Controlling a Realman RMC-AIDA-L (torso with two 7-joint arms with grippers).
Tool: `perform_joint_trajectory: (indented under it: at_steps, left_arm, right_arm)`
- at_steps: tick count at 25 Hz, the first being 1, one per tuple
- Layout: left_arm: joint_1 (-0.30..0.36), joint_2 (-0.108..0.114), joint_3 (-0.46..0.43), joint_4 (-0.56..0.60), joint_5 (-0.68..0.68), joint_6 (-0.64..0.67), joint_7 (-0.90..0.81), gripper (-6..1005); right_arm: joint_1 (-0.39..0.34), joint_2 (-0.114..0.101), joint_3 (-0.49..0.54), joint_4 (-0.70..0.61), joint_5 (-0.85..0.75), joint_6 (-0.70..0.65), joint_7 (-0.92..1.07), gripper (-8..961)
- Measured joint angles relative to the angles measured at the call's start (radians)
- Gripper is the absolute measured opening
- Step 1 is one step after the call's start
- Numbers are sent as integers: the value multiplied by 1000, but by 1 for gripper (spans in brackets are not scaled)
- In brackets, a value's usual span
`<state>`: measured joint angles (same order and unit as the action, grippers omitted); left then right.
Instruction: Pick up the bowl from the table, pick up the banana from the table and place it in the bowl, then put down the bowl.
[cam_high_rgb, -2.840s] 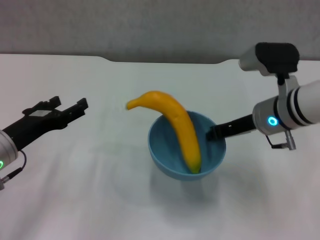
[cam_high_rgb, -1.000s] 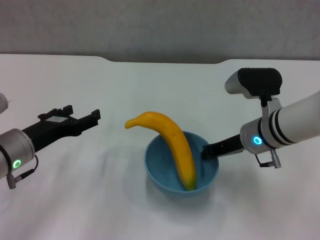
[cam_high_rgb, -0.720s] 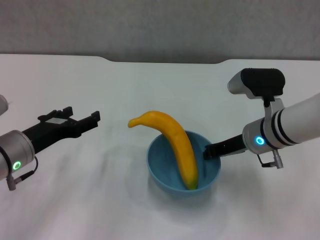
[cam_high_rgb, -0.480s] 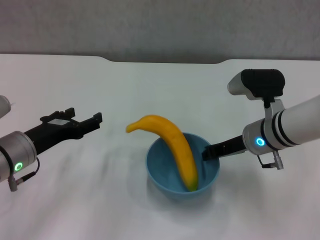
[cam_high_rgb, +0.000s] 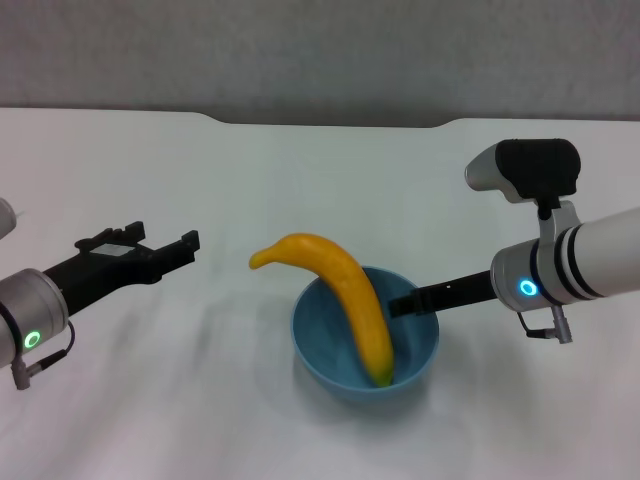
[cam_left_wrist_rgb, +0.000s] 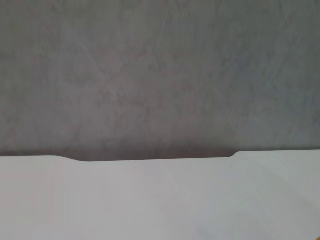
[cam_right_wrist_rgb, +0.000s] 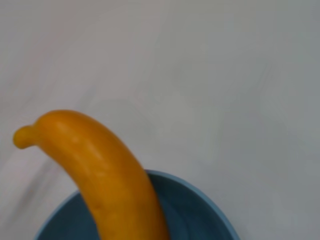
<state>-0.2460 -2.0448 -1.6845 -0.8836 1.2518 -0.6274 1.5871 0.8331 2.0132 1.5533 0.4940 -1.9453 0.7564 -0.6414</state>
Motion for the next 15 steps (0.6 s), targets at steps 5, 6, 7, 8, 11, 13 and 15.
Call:
perform_joint_trajectory:
  at_steps: [5, 6, 7, 8, 11, 13, 15]
  left_arm:
    - [11, 0, -4, -1, 0, 0, 0, 893]
    - [20, 0, -5, -6, -3, 0, 1, 893]
    - [24, 0, -5, -9, -9, 0, 4, 893]
    - [31, 0, -5, -12, -21, 0, 14, 893]
    - [37, 0, -5, -13, -46, 0, 32, 892]
    - [53, 0, -8, -13, -99, -3, 78, 892]
    - [61, 0, -7, -13, -128, -6, 104, 892]
  right_arm:
    - [-95, -7, -8, 143, -23, 7, 1, 511]
    - [-117, -9, -6, 174, -30, 7, 0, 539]
    - [-145, -11, -3, 215, -35, 6, -4, 568]
    - [-175, -11, 0, 258, -41, 0, -15, 596]
    - [-272, -11, 2, 396, -63, -43, -67, 680]
    - [-333, -10, -2, 477, -69, -87, -108, 708]
    - [-378, -8, -9, 527, -67, -127, -148, 736]
